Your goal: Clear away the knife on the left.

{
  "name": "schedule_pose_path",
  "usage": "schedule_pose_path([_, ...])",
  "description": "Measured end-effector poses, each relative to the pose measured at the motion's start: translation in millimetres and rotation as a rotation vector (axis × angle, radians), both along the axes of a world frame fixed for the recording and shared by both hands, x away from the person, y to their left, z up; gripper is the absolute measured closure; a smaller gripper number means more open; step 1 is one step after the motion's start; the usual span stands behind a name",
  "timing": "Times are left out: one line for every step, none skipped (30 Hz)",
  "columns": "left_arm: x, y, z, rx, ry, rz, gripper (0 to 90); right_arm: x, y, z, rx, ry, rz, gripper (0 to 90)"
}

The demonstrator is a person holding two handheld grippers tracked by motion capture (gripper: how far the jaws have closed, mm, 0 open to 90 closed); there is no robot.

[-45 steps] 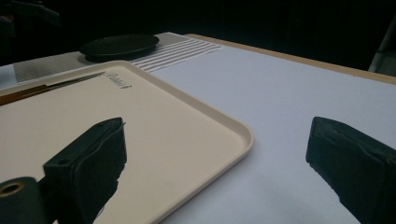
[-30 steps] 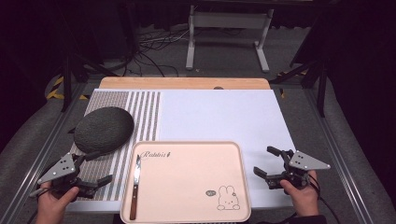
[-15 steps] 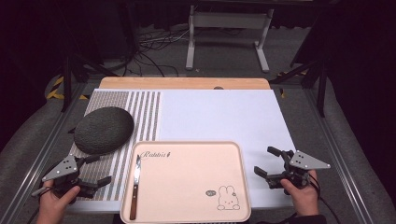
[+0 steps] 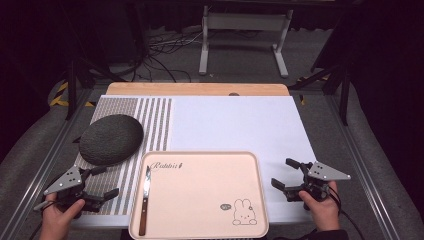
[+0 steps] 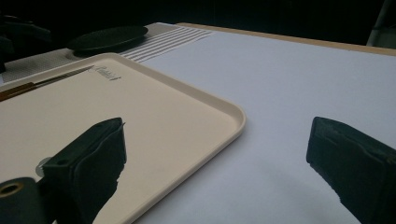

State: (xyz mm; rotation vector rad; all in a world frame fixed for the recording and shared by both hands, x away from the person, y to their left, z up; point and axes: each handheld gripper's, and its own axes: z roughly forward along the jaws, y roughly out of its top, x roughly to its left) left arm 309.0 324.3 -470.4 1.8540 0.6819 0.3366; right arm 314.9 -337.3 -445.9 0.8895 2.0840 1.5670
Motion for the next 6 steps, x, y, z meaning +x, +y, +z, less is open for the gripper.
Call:
schedule_pose_path([-0.1, 0.0, 0.2, -0.002, -0.002, -0.001, 4.9, 0.0, 0.2, 0.0, 0.000, -0.001, 0.001, 5.8])
schedule_pose_path([-0.4, -0.1, 0.7, -0.003, -0.003, -0.001, 4.9, 0.0, 0.3, 0.1, 0.001, -0.001, 0.001, 5.8])
schedule_pose_path([-0.6, 0.0, 1.2, -0.002, -0.003, -0.003, 4.8, -0.1, 0.5, 0.2, 0.003, 0.000, 0.001, 5.8])
schedule_pose_path([-0.9, -0.4, 1.9, -0.007, -0.003, -0.003, 4.7, -0.2, 0.6, 0.3, 0.005, 0.000, 0.002, 5.8])
schedule_pose_path([-1.1, -0.7, 2.4, -0.010, -0.005, -0.005, 4.6, -0.3, 0.7, 0.4, 0.005, -0.001, 0.003, 5.7])
schedule_pose_path([-1.1, -0.7, 2.4, -0.010, -0.005, -0.005, 4.4, -0.3, 0.7, 0.5, 0.005, -0.004, 0.006, 5.6])
